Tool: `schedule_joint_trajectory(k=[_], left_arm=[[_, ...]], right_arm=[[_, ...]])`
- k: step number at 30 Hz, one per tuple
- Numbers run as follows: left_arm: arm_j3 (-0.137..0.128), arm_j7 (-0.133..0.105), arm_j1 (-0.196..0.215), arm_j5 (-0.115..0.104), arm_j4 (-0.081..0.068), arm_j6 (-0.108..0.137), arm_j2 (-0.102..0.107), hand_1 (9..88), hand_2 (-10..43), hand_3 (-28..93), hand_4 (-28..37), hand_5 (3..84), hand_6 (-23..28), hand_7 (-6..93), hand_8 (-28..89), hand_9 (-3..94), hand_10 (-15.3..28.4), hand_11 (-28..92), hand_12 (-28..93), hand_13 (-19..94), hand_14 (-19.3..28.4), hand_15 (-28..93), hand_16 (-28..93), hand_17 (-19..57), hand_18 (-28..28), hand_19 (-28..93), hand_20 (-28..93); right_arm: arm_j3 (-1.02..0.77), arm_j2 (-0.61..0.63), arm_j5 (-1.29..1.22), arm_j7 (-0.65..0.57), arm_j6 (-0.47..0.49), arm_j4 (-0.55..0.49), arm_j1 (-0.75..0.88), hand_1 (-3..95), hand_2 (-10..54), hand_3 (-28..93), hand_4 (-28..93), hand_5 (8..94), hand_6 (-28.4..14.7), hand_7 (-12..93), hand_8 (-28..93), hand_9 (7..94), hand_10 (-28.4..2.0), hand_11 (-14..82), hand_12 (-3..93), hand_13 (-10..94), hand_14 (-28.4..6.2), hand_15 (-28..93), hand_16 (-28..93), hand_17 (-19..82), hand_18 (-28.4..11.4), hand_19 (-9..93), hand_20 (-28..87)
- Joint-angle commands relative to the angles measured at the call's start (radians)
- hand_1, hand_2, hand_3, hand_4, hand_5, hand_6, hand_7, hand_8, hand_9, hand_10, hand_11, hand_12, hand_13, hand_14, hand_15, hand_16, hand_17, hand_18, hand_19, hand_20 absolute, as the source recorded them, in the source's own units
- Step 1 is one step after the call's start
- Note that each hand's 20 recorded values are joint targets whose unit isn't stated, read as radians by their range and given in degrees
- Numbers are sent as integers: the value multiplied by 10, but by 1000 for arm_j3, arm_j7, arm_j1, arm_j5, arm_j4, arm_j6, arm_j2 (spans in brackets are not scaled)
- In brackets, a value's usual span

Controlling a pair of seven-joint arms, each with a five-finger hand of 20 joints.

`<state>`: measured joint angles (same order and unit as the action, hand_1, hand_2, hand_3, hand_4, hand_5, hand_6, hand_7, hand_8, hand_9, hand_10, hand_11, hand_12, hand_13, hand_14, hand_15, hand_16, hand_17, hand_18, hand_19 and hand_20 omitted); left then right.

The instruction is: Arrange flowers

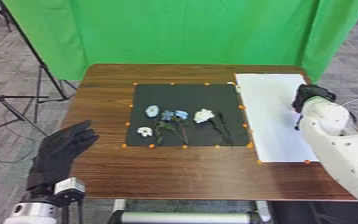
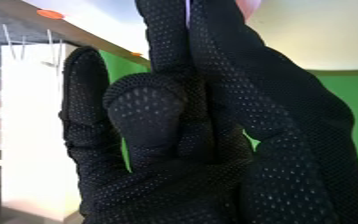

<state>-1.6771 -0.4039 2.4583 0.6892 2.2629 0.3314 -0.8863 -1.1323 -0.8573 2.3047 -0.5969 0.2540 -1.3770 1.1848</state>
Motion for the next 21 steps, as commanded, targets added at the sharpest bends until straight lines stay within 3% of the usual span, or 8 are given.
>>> schedule_joint_trajectory(k=[1, 4, 7, 15, 17, 19, 21], left_arm=[[1, -20, 26, -26, 4, 19, 24, 279, 53, 822, -131, 481, 148, 159, -87, 413, 229, 398, 113, 290, 284, 619, -123, -93, 218, 563, 157], [2, -28, 25, -34, 5, 26, 38, 279, 53, 823, -131, 481, 148, 158, -87, 413, 229, 398, 112, 290, 284, 619, -122, -94, 218, 563, 157], [0, -25, 27, -30, 6, 24, 38, 279, 54, 822, -131, 481, 148, 159, -87, 412, 230, 399, 113, 290, 284, 619, -123, -94, 218, 563, 157], [-21, 1, 37, -11, 11, 14, 17, 279, 53, 824, -131, 481, 149, 157, -86, 412, 229, 398, 113, 290, 284, 619, -123, -93, 218, 563, 157], [-25, 8, 38, -9, 11, 8, 15, 278, 53, 824, -131, 481, 148, 157, -86, 412, 229, 398, 112, 290, 284, 619, -123, -93, 218, 563, 157], [-25, 2, 41, -14, 12, 16, 26, 279, 53, 824, -132, 481, 149, 157, -86, 413, 229, 398, 113, 290, 284, 619, -123, -93, 218, 563, 157], [-27, 8, 39, -11, 12, 10, 21, 279, 53, 824, -132, 481, 149, 157, -86, 413, 229, 398, 113, 290, 284, 619, -123, -94, 218, 563, 157]], right_arm=[[86, 11, -1, -10, -149, -62, 56, 562, -95, 752, -283, 799, 9, 283, 32, 916, -43, 123, 375, 823, -14, 729, 210, 383, -174, 876, 118], [120, 11, 10, -6, -192, -89, 45, 562, -95, 762, -283, 805, 7, 277, 37, 922, -46, 123, 378, 828, -13, 728, 212, 388, -176, 879, 115], [139, 14, 15, 1, -215, -125, 47, 562, -95, 767, -283, 814, 4, 271, 41, 925, -47, 122, 380, 832, -13, 726, 213, 391, -178, 882, 112], [179, 31, 2, 14, -276, -231, 79, 562, -95, 773, -283, 822, 0, 256, 56, 931, -48, 120, 382, 842, -14, 722, 216, 396, -182, 891, 100], [186, 36, 0, 4, -291, -259, 95, 561, -95, 776, -283, 824, -1, 254, 57, 931, -48, 121, 383, 843, -13, 721, 216, 397, -183, 893, 97], [184, 32, -12, 3, -284, -289, 111, 562, -95, 778, -283, 826, -2, 252, 59, 932, -49, 121, 381, 845, -14, 721, 216, 398, -185, 896, 95], [181, 31, -11, 8, -285, -318, 135, 561, -95, 780, -283, 828, -2, 250, 58, 933, -50, 124, 380, 846, -15, 721, 217, 398, -187, 898, 92]])
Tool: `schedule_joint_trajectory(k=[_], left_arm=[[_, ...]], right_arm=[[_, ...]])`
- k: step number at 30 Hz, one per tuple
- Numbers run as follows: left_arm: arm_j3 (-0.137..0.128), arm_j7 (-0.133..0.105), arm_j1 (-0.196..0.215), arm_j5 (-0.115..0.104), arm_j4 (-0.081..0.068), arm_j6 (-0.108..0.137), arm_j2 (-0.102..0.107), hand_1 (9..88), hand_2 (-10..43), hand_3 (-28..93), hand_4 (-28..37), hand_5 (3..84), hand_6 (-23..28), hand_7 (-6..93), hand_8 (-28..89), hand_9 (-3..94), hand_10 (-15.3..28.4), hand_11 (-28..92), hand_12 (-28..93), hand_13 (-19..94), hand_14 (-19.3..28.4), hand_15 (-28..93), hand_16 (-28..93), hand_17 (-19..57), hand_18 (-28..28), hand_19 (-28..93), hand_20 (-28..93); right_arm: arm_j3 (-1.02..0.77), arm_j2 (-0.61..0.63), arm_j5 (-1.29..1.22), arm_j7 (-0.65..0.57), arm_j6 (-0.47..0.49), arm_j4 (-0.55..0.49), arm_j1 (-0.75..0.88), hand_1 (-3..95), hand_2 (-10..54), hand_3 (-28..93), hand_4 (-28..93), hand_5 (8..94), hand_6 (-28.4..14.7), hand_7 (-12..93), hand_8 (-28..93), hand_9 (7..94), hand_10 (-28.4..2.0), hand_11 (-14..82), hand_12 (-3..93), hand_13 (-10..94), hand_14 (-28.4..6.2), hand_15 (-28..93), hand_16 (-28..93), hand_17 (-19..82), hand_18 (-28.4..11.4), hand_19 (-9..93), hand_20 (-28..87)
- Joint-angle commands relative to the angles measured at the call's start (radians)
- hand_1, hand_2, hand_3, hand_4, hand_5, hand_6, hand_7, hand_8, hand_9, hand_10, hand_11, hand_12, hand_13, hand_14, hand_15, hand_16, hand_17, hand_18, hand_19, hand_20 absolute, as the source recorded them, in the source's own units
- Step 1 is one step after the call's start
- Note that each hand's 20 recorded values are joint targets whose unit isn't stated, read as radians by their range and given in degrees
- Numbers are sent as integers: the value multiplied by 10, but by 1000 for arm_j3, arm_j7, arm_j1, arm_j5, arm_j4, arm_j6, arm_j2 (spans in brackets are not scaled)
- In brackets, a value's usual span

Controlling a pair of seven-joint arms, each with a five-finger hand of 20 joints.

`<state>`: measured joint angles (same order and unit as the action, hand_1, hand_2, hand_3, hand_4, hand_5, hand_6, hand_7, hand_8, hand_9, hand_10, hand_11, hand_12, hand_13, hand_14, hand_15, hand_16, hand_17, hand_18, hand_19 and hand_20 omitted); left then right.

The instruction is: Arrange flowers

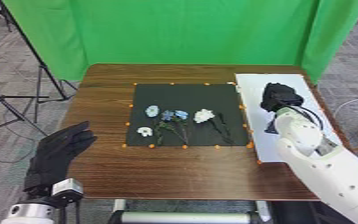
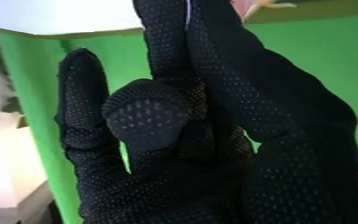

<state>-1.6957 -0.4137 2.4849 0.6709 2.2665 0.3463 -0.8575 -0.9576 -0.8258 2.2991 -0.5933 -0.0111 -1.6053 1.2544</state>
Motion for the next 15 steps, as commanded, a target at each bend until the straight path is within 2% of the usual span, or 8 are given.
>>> schedule_joint_trajectory(k=[1, 2, 3, 5, 6, 10, 13, 15], left_arm=[[-8, 16, 15, 8, 10, -3, -7, 279, 53, 824, -132, 481, 149, 157, -86, 413, 229, 398, 113, 289, 284, 619, -123, -93, 218, 563, 157], [-8, 17, 13, 10, 9, -4, -9, 279, 53, 824, -132, 482, 149, 156, -86, 412, 229, 398, 113, 289, 284, 619, -123, -93, 218, 563, 157], [-6, 9, 16, 2, 10, 3, 2, 279, 53, 824, -132, 481, 149, 157, -86, 412, 229, 399, 113, 289, 284, 619, -123, -93, 218, 563, 157], [-7, 5, 19, 0, 10, 6, 0, 278, 53, 824, -132, 482, 149, 157, -86, 412, 229, 398, 112, 289, 284, 619, -123, -94, 218, 563, 157], [-8, -1, 22, -7, 11, 10, 9, 278, 53, 824, -131, 482, 149, 157, -86, 413, 229, 398, 112, 290, 284, 619, -123, -93, 218, 563, 156], [-5, -13, 28, -16, 13, 20, 17, 278, 52, 824, -132, 481, 148, 157, -86, 413, 230, 398, 112, 290, 284, 619, -123, -93, 218, 564, 156], [-5, -5, 25, -11, 12, 15, 10, 279, 52, 824, -132, 482, 149, 157, -86, 413, 230, 398, 113, 290, 284, 619, -123, -93, 218, 564, 156], [-3, -17, 29, -21, 12, 24, 25, 279, 52, 825, -132, 482, 149, 157, -86, 414, 230, 398, 113, 290, 284, 619, -122, -93, 218, 564, 156]], right_arm=[[10, 0, -8, 4, -23, -103, 74, 561, -95, 780, -283, 828, -2, 249, 58, 934, -51, 124, 380, 847, -16, 721, 217, 398, -188, 899, 91], [8, 1, -9, 5, -17, -117, 84, 561, -95, 781, -283, 829, -3, 249, 59, 933, -51, 123, 380, 847, -16, 720, 217, 398, -189, 901, 90], [9, -2, -4, 6, -16, -127, 94, 561, -95, 782, -283, 829, -4, 249, 61, 934, -50, 123, 379, 849, -17, 720, 217, 399, -190, 902, 89], [12, -5, 1, 8, -20, -140, 107, 561, -95, 783, -283, 830, -5, 246, 63, 934, -51, 124, 380, 850, -18, 719, 218, 399, -190, 904, 85], [9, -10, -3, 2, -14, -148, 115, 561, -95, 784, -283, 831, -6, 244, 63, 935, -52, 123, 380, 850, -17, 719, 218, 399, -191, 905, 83], [7, -26, -7, -2, -11, -164, 139, 562, -95, 784, -283, 831, -7, 241, 68, 936, -53, 124, 379, 850, -18, 718, 218, 398, -192, 908, 77], [11, -33, -5, -6, -14, -167, 148, 562, -95, 784, -283, 832, -6, 238, 70, 936, -53, 124, 380, 851, -19, 718, 218, 398, -192, 910, 70], [13, -38, -8, -6, -15, -171, 153, 563, -95, 783, -283, 832, -6, 237, 72, 936, -51, 123, 380, 851, -19, 717, 218, 398, -193, 912, 65]])
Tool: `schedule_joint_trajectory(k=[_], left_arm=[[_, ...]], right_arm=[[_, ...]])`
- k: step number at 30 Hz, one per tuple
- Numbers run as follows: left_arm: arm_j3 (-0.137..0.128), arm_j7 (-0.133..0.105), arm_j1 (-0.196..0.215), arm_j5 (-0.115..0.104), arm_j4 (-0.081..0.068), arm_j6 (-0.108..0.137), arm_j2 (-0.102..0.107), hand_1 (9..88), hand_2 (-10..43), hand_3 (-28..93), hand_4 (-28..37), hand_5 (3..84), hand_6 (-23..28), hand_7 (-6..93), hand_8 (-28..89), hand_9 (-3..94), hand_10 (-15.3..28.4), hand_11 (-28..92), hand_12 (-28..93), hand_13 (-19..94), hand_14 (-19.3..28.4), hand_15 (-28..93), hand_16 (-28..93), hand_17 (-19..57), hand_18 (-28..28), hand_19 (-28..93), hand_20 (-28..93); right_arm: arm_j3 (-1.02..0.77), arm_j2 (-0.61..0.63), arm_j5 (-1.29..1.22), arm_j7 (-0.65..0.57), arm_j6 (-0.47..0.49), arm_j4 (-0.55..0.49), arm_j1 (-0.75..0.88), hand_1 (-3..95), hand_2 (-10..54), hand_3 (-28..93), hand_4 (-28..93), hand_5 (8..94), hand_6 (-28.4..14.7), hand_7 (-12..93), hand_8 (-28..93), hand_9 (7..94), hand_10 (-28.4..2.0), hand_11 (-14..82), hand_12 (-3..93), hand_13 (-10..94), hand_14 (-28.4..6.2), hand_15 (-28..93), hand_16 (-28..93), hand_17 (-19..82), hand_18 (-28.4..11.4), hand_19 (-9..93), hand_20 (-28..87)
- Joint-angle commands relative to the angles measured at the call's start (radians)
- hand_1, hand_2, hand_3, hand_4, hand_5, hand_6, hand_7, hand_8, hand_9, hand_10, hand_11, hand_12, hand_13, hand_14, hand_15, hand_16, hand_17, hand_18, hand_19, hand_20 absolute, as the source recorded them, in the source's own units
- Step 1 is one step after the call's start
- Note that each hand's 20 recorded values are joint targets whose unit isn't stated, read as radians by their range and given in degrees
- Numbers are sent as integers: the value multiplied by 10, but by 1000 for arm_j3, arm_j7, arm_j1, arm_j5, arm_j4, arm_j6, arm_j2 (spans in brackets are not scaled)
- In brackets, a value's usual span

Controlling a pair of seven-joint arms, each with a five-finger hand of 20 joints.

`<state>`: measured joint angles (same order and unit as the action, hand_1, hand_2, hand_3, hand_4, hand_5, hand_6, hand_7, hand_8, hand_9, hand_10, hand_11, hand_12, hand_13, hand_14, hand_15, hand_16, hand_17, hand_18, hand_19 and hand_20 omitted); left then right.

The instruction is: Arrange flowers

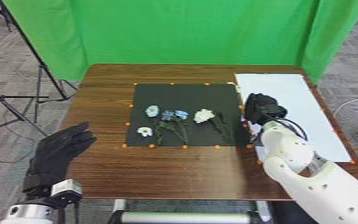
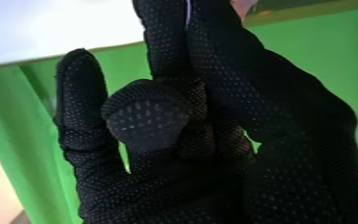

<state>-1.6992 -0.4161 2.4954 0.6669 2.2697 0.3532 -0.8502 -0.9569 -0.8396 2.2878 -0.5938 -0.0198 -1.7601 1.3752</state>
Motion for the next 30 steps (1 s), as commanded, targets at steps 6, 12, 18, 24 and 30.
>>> schedule_joint_trajectory(k=[6, 12, 18, 24, 30], left_arm=[[1, -16, 17, -25, 8, 22, 24, 279, 52, 825, -132, 482, 149, 157, -85, 414, 229, 399, 113, 290, 284, 619, -122, -93, 218, 563, 156], [2, -29, 25, -41, 11, 34, 43, 278, 52, 825, -131, 482, 149, 158, -86, 414, 229, 399, 113, 290, 284, 619, -122, -94, 218, 563, 156], [-4, -21, 27, -32, 13, 32, 33, 278, 53, 824, -131, 483, 149, 157, -86, 414, 229, 399, 113, 290, 284, 619, -122, -93, 218, 563, 156], [-3, -24, 28, -37, 15, 37, 43, 278, 53, 824, -131, 483, 149, 157, -85, 414, 229, 399, 112, 291, 284, 619, -122, -93, 218, 564, 156], [-4, -27, 31, -43, 15, 42, 49, 279, 54, 824, -131, 483, 149, 157, -86, 413, 229, 399, 113, 291, 284, 619, -123, -93, 218, 564, 156]], right_arm=[[20, -22, 4, -6, -13, -42, 49, 561, -95, 782, -283, 831, -5, 236, 74, 937, -51, 123, 380, 854, -19, 716, 218, 398, -194, 916, 55], [28, -8, 20, -10, -20, -70, 70, 559, -95, 779, -283, 823, -4, 236, 73, 936, -50, 122, 380, 853, -20, 715, 218, 396, -195, 917, 46], [41, 1, 40, -13, -39, -81, 68, 555, -95, 779, -283, 819, -3, 238, 65, 936, -49, 128, 381, 854, -22, 713, 218, 392, -197, 916, 37], [46, 10, 30, -24, -39, -114, 77, 552, -95, 786, -283, 822, -5, 240, 61, 937, -51, 136, 378, 857, -25, 710, 218, 389, -199, 916, 26], [49, 14, 22, -22, -34, -137, 84, 546, -95, 790, -283, 822, -4, 242, 63, 937, -52, 142, 378, 860, -27, 707, 218, 387, -203, 917, 18]])
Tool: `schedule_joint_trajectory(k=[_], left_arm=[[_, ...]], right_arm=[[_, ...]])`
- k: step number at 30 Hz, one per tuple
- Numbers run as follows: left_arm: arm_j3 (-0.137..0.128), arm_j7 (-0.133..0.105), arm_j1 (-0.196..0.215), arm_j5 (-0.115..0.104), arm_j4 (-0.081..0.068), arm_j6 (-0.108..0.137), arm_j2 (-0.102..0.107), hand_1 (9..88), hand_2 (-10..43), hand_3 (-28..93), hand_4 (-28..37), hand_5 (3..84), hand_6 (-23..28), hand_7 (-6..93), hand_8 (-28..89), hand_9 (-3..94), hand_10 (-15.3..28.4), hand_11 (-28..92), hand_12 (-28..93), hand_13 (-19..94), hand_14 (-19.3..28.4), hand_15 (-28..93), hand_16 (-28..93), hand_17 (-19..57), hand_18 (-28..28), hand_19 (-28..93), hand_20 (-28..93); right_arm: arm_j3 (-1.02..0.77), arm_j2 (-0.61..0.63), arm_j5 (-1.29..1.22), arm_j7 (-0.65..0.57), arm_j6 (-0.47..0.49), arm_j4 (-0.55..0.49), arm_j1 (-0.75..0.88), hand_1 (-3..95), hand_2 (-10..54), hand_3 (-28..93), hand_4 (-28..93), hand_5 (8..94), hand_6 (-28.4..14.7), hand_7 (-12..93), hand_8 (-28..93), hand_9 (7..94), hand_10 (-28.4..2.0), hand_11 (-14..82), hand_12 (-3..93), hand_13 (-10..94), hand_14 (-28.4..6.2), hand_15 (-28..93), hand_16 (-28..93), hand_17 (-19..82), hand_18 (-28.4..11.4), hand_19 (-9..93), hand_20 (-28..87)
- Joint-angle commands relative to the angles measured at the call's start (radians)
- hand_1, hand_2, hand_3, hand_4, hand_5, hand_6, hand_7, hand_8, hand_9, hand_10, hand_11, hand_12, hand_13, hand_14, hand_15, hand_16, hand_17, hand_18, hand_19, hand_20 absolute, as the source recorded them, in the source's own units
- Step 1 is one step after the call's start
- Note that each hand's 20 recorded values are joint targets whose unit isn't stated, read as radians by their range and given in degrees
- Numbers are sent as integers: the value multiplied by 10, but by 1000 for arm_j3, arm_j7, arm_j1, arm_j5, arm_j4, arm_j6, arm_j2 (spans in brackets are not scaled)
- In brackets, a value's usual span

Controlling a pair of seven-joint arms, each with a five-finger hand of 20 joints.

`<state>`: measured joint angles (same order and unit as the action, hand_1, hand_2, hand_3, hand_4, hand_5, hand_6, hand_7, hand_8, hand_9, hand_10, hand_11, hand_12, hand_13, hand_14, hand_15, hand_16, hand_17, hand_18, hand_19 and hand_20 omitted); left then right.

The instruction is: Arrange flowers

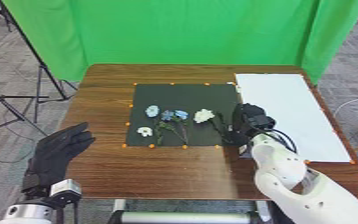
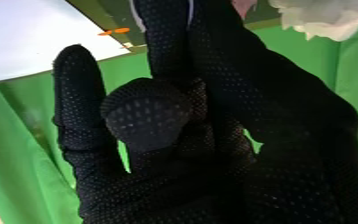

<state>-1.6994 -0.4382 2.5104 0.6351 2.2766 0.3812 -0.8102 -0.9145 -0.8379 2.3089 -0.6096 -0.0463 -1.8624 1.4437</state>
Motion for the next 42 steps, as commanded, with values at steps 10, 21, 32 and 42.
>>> schedule_joint_trajectory(k=[10, 21, 32, 42], left_arm=[[-13, 7, 21, 1, 11, 8, -6, 279, 53, 826, -132, 483, 148, 157, -86, 414, 229, 399, 113, 292, 284, 620, -123, -93, 218, 564, 156], [-20, 13, 29, 6, 14, 9, -14, 279, 54, 826, -131, 482, 148, 159, -86, 414, 230, 400, 112, 292, 284, 620, -123, -93, 218, 564, 156], [-19, 16, 28, 7, 14, 9, -12, 280, 55, 828, -128, 483, 148, 159, -87, 414, 229, 400, 113, 293, 284, 620, -124, -93, 218, 564, 156], [-20, 8, 35, 0, 13, 13, 2, 281, 55, 827, -128, 484, 148, 159, -87, 415, 229, 400, 112, 293, 284, 620, -124, -93, 218, 564, 155]], right_arm=[[11, 19, -7, -12, -9, -69, 41, 535, -95, 786, -283, 821, -4, 242, 61, 937, -54, 147, 375, 860, -29, 703, 220, 384, -206, 918, 7], [-27, 38, -3, -24, 75, -108, 71, 371, -95, 823, -261, 697, -55, 167, -101, 842, -137, 322, 218, 824, -74, 733, 225, 348, -249, 926, -64], [-39, 47, -18, -41, 106, -117, 61, 339, -95, 804, -242, 615, -102, 119, -94, 728, -207, 292, 181, 742, -128, 754, 217, 329, -281, 907, -69], [-39, 55, -34, -48, 82, -132, 42, 325, -94, 798, -240, 596, -117, 109, -90, 693, -231, 265, 171, 717, -141, 762, 202, 328, -283, 900, -72]])
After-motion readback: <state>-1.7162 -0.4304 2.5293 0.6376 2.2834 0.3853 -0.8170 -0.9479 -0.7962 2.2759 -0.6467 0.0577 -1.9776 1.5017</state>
